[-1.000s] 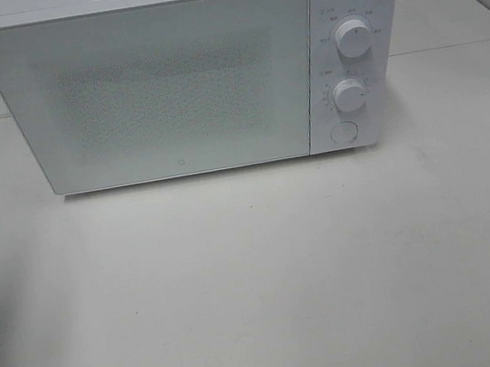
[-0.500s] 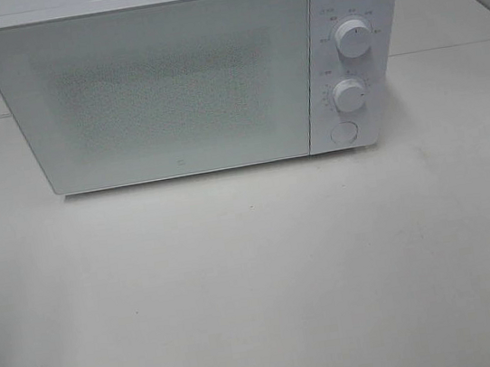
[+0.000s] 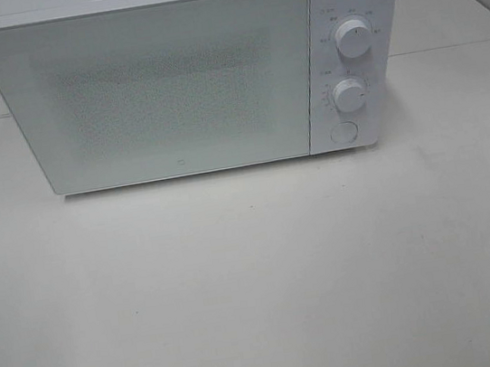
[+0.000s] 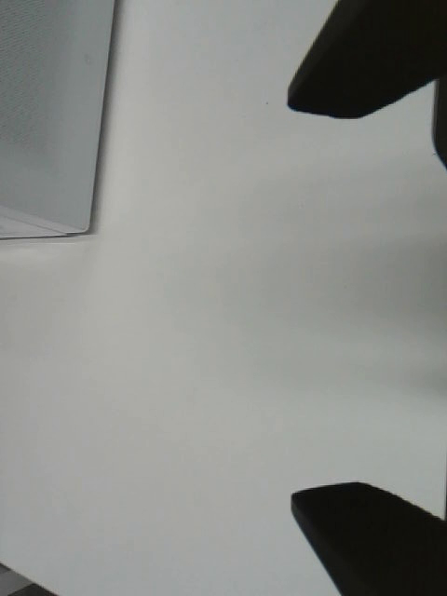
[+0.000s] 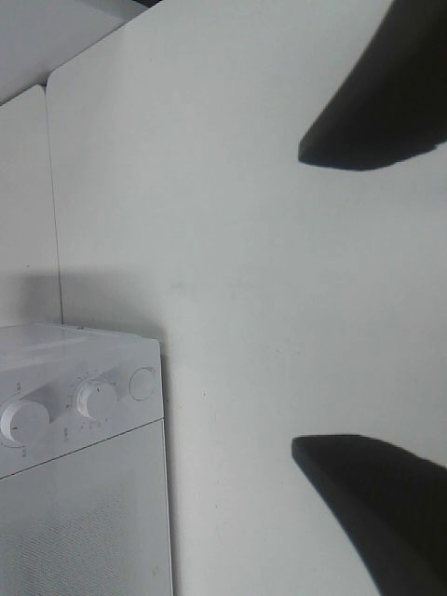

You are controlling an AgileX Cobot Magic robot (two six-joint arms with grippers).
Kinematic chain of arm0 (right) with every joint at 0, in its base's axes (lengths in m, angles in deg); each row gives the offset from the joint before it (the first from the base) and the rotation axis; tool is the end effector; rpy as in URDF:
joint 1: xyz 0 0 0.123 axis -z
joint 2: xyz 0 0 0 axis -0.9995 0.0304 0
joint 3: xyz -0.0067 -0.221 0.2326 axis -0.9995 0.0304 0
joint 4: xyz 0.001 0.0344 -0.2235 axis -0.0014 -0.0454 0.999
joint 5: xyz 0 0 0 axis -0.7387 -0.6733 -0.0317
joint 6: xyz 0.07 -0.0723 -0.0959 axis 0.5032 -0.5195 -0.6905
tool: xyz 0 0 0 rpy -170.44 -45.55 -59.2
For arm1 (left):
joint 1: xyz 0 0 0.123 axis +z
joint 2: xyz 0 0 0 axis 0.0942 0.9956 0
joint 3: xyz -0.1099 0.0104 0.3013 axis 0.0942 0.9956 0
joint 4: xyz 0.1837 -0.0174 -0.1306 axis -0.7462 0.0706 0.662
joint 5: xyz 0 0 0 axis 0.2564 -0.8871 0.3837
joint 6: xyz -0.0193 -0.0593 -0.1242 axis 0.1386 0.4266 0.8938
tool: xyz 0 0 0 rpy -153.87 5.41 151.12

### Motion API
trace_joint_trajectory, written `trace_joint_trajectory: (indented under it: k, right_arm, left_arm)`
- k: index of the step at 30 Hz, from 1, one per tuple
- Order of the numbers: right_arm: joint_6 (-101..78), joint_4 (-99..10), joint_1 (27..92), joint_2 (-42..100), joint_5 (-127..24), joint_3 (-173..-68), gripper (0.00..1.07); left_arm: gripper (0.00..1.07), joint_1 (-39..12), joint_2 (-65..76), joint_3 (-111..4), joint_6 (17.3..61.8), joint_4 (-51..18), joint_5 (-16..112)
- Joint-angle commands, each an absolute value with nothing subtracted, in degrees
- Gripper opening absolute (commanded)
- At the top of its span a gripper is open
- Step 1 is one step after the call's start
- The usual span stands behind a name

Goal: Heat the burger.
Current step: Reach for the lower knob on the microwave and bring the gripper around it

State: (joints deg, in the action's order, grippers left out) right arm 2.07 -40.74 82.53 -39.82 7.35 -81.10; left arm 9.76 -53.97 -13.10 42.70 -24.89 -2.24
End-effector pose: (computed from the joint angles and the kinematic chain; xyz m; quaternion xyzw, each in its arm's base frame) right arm -0.0152 -0.0083 0.2524 0.0221 0.8284 0.0416 0.5582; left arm -0.0025 -0.0127 0.2501 -0.0303 0.8869 -0.0314 0.4598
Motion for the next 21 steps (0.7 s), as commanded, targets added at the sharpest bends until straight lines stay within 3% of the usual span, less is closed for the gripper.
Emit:
trace_joint_trajectory:
  k: [1,16,21]
  right_arm:
    - [1.21,-40.8,82.87,-41.26,6.89,-80.99,0.75]
    - [1.21,-40.8,82.87,-41.26,6.89,-80.99,0.75]
    - [1.21,-40.8,82.87,-41.26,6.89,-80.99,0.75]
  left_arm:
    - [1.01,9.93,-58.5,-13.1,43.33,-25.46,-2.53]
    - [1.0,9.93,-64.34,-13.1,43.73,-25.98,-2.53]
    - [1.0,9.93,-64.34,-13.1,45.8,-27.75,-2.53]
